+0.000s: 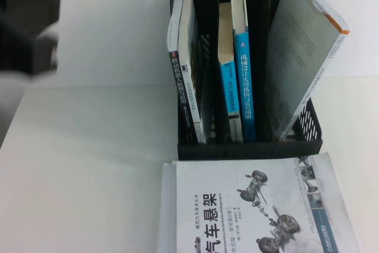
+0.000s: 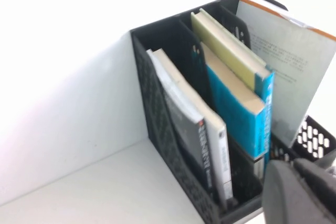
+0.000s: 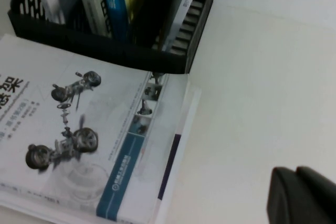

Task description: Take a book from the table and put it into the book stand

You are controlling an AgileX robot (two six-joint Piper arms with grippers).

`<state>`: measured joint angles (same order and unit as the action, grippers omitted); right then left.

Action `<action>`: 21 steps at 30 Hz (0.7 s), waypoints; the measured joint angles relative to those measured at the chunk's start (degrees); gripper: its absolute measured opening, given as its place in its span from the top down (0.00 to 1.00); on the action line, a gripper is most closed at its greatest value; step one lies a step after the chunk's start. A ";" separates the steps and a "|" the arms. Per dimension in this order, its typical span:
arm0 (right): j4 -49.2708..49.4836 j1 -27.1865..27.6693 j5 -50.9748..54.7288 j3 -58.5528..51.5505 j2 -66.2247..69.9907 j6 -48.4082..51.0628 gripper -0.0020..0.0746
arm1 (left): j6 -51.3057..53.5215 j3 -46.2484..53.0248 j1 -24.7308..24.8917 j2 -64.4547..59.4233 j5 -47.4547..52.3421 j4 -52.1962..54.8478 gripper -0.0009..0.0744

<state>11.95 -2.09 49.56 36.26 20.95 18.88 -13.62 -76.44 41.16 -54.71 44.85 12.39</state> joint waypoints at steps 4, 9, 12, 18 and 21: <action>4.29 0.00 -6.18 -7.91 -3.06 0.39 0.97 | -0.08 15.13 0.00 7.57 -11.14 0.11 0.99; 10.30 0.00 -14.00 -16.61 -3.42 2.60 0.97 | -0.08 28.33 0.00 13.13 -22.12 4.44 0.99; 11.04 0.00 -17.41 -19.62 -3.42 4.18 0.97 | -0.08 32.81 0.00 14.34 -26.02 6.40 0.99; 11.53 0.00 -19.03 -20.68 -3.42 4.78 0.97 | -0.08 36.12 0.00 14.46 -27.55 7.18 0.99; 11.52 0.00 -19.07 -20.68 -3.42 4.77 0.97 | -0.13 37.56 0.00 14.46 -27.66 7.18 0.99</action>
<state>23.47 -2.09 30.50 15.58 17.53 23.65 -13.75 -38.88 41.16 -40.25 17.20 19.57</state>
